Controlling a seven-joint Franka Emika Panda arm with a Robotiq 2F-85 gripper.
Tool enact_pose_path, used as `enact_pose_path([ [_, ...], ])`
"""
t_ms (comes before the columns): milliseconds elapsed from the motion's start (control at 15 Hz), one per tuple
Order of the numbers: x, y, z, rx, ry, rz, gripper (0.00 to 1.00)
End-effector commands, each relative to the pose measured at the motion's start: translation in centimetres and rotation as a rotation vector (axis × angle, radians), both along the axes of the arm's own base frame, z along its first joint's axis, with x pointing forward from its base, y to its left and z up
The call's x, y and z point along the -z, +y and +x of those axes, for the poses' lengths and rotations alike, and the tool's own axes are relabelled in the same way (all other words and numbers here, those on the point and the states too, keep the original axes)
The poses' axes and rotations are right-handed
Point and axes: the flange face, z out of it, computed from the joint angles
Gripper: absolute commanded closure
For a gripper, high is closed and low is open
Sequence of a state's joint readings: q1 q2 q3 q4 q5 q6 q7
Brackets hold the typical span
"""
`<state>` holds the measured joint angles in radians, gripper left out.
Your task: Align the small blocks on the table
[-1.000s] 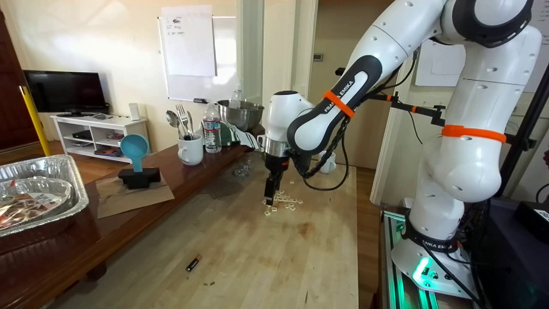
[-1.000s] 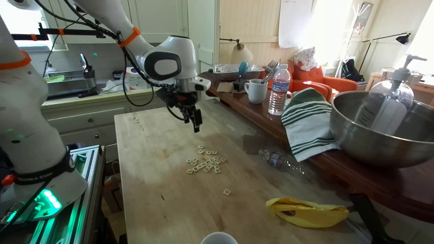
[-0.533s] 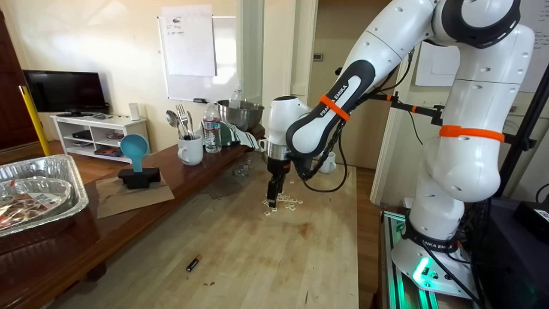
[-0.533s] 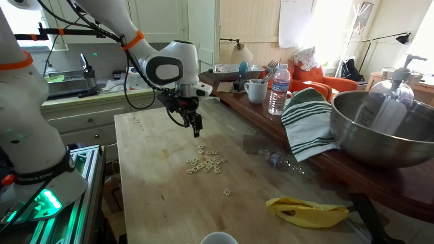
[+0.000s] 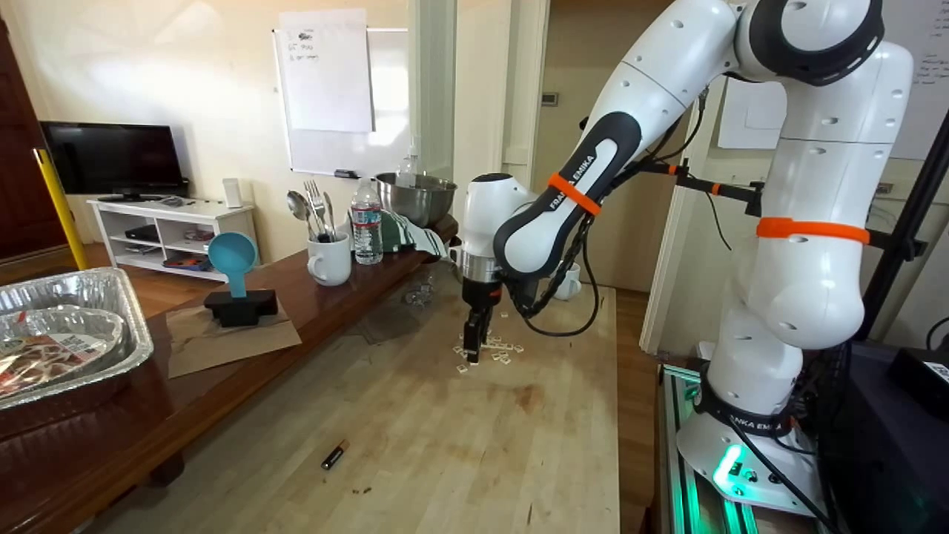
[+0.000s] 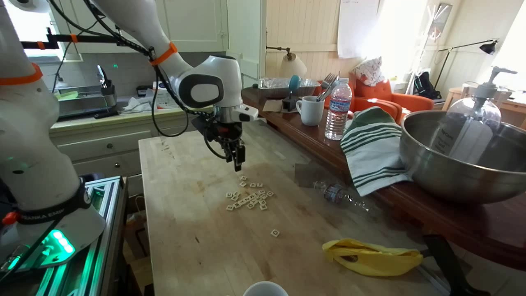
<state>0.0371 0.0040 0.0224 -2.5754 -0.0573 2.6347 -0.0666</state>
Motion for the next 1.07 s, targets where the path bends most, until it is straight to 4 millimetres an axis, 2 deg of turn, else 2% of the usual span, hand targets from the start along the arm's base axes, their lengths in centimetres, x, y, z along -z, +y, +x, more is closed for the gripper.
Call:
enact_pose_path([
  [0, 2.0, -0.6, 1.1, -0.002, -0.031, -0.008, 0.60],
  [333, 4.0, -1.1, 2.4, 0.018, -0.075, -0.002, 0.98],
  [1000, 5.7, -0.7, 4.1, -0.015, -0.085, -0.014, 1.00],
])
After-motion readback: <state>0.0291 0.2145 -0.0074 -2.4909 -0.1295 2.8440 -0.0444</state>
